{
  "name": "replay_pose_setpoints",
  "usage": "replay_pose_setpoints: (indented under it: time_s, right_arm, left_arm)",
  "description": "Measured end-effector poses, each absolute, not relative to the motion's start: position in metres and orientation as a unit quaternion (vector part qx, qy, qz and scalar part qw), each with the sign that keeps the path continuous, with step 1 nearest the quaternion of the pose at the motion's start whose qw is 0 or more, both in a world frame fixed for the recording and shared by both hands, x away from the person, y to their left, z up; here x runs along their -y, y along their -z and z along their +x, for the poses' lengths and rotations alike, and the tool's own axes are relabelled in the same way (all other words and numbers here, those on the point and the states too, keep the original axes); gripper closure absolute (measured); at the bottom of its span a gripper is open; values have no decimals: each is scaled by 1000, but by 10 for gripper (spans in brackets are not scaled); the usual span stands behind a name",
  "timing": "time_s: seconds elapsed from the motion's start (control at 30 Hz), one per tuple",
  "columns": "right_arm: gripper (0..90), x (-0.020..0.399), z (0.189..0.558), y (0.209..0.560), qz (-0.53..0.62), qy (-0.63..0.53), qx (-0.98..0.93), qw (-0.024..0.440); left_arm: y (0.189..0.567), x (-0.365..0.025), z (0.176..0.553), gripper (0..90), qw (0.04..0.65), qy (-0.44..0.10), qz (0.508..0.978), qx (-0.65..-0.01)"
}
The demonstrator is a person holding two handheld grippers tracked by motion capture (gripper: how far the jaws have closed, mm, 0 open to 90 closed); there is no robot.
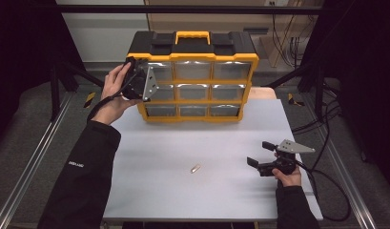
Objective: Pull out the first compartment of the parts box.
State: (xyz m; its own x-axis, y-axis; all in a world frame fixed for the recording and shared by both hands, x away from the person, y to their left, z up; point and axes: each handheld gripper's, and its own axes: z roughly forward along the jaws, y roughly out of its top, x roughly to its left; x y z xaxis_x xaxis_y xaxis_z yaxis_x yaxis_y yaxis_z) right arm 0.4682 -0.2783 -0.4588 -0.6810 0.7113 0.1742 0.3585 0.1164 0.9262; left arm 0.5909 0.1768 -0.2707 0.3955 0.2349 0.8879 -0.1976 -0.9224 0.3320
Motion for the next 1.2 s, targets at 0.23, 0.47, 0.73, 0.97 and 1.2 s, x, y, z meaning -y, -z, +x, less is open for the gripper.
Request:
replay_pose_setpoints:
  time_s: [0.23,0.47,0.73,0.97,1.2]
  right_arm:
    - [9,278,468,459,367,-553,-731,159]
    - [8,278,468,459,367,-553,-731,159]
    - [8,278,468,459,367,-554,-731,159]
    - [9,278,468,459,367,-553,-730,160]
    - [8,278,468,459,367,-553,-731,160]
  left_arm:
    - [272,-177,590,229,187,-565,803,-3]
    - [272,-177,589,302,182,-577,796,-1]
    - [273,-176,588,379,168,-592,788,8]
    - [273,-177,588,474,162,-607,778,14]
    - [273,-177,588,552,153,-620,769,21]
